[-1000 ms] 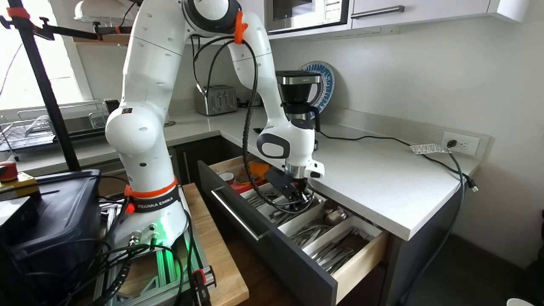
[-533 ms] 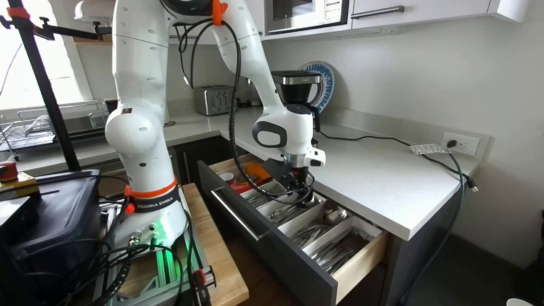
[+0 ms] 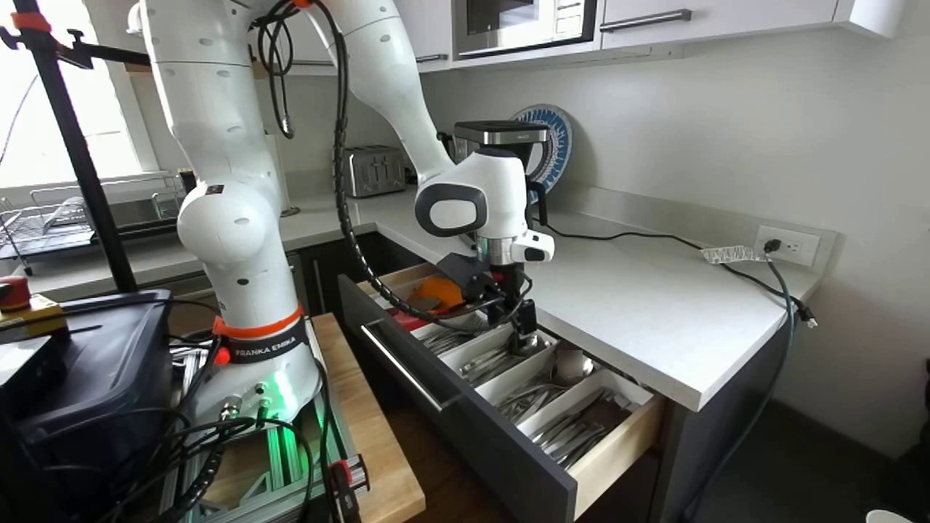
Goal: Open the kitchen drawer, then put a spoon inside it
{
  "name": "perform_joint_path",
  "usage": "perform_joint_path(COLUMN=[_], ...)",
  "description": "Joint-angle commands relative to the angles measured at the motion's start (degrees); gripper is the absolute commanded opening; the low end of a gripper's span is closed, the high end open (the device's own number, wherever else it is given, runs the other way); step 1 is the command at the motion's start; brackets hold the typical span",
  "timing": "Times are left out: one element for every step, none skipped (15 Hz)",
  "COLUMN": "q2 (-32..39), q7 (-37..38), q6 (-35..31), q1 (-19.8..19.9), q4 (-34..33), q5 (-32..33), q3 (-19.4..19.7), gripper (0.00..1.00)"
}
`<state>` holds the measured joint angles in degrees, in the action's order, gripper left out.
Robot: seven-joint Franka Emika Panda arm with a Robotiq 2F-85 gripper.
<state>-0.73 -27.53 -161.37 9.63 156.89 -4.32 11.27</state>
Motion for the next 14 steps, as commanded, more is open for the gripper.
perform_joint_path(q2=[-9.1,-11.8,-14.6,-17.0,-18.7,-21.1,-23.3,-25.2,-26.9,-28.7,-24.4,-26.2,-27.4,-28.0], q7=[6.9,7.7,9.2,9.9,10.7,11.4,11.8,12.2,12.2,12.3,10.9,11.0,11.1,11.1], q6=[5.7,6.7,9.0,11.2,13.7,16.3,19.2,21.5,23.7,25.0,22.0,23.4,24.2,24.5], q1=[2.4,3.0,3.7,4.2,4.6,4.8,4.9,4.9,4.8,4.6,3.5,3.5,3.5,3.5], q4=[0.9,1.7,2.1,2.1,1.7,1.5,1.2,1.1,0.7,0.5,-0.4,-0.5,-0.5,-0.4], q5=[8.7,10.7,12.9,14.4,15.5,16.2,16.7,17.0,17.2,17.4,15.8,16.0,16.1,16.2], q3=[1.2,1.2,0.9,0.6,0.3,0.0,-0.3,-0.5,-0.7,-0.9,0.5,0.3,0.2,0.1], gripper=[1.0,1.0,1.0,1.0,1.0,1.0,1.0,1.0,1.0,1.0,1.0,1.0,1.0,1.0])
